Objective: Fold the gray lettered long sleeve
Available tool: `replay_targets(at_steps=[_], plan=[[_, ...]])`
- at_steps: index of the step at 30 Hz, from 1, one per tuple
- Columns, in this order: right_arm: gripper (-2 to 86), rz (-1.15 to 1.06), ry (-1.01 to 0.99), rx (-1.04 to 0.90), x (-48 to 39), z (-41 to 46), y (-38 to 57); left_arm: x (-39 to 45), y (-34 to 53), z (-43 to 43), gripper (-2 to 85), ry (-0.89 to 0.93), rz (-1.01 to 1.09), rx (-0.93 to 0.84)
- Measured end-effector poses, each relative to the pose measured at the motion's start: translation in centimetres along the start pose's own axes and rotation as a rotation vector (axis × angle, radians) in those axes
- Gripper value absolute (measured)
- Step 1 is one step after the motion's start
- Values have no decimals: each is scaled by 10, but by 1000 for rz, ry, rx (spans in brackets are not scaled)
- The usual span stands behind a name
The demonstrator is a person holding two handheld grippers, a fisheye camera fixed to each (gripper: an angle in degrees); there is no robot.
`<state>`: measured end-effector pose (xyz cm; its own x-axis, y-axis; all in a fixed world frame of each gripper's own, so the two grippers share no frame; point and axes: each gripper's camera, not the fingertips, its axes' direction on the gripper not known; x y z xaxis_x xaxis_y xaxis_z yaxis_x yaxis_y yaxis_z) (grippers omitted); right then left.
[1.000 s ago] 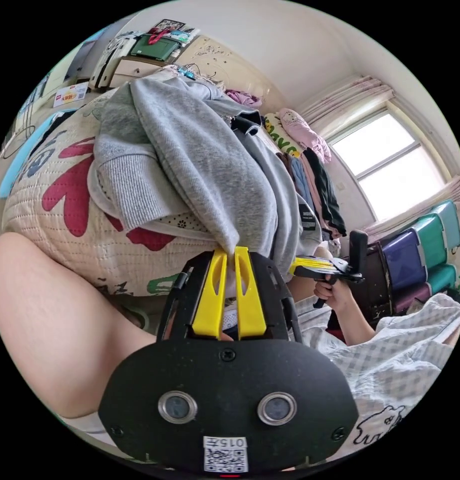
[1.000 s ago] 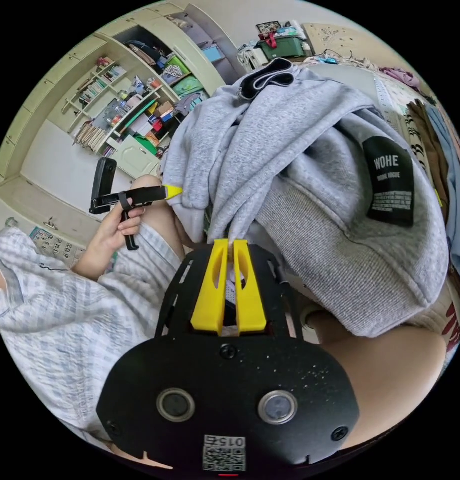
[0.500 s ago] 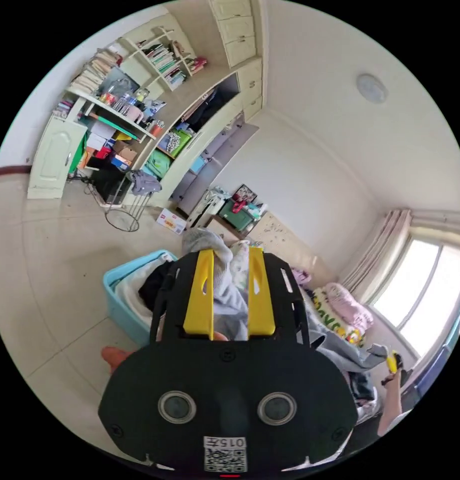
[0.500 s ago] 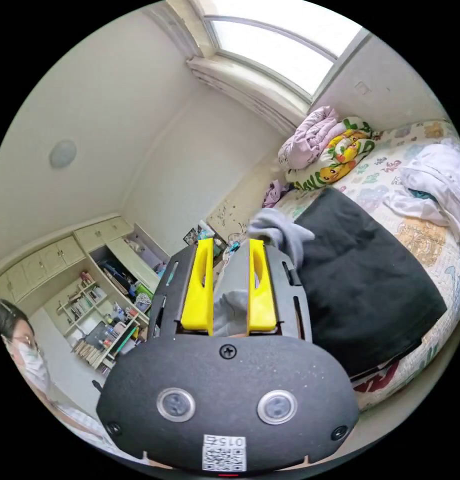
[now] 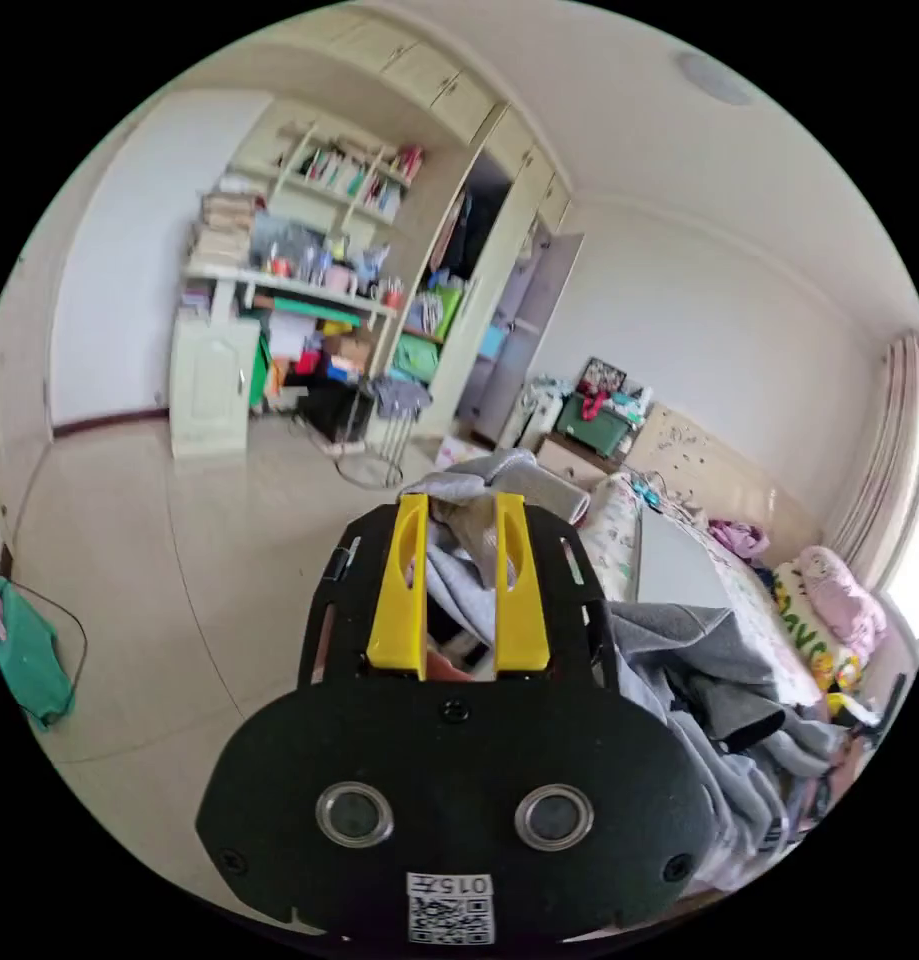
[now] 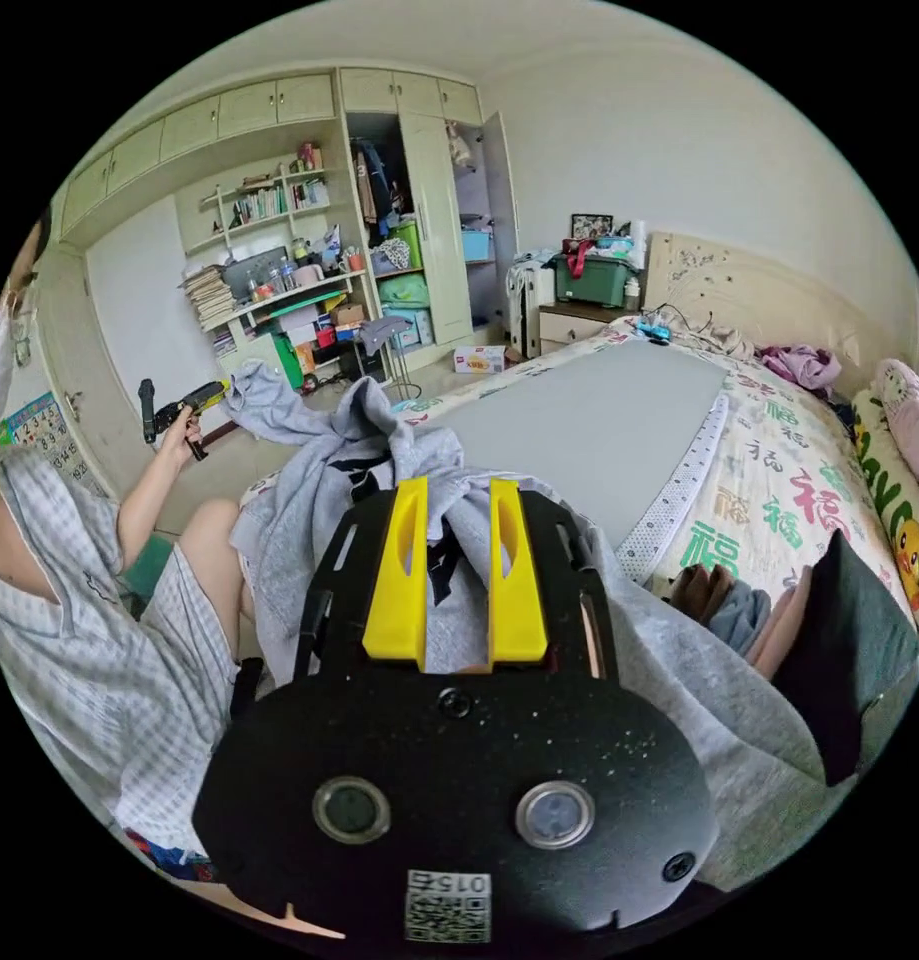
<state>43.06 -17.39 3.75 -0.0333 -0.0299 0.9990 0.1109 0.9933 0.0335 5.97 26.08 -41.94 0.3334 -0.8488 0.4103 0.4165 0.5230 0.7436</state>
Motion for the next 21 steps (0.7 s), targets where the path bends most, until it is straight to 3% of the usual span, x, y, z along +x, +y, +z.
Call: replay_targets(at_steps=[2,4,6,8,10,13,16,21], plan=[[90,-21,-23,-111,10,28,-23,-6,2,-2,178,-39,39,-56],[86,-35,-73,-165,14,42,-39,18,19,-28,184,-236,171,75],[84,8,-139,-207,22,54,-55,50,31,-44,160,-251,299,170],[84,93,-231,-226,35,62,-72,94,36,-45,138,-66,496,149],[85,182,-285,-212,47,64,-79,163,46,-23,113,294,744,18],[84,304,-387,-185,65,62,-88,256,73,17,117,657,965,-99],[79,390,-419,-167,76,62,-98,347,118,59,123,641,1282,-181],[40,475,-502,-210,87,70,-113,420,147,134,84,643,1466,-368]])
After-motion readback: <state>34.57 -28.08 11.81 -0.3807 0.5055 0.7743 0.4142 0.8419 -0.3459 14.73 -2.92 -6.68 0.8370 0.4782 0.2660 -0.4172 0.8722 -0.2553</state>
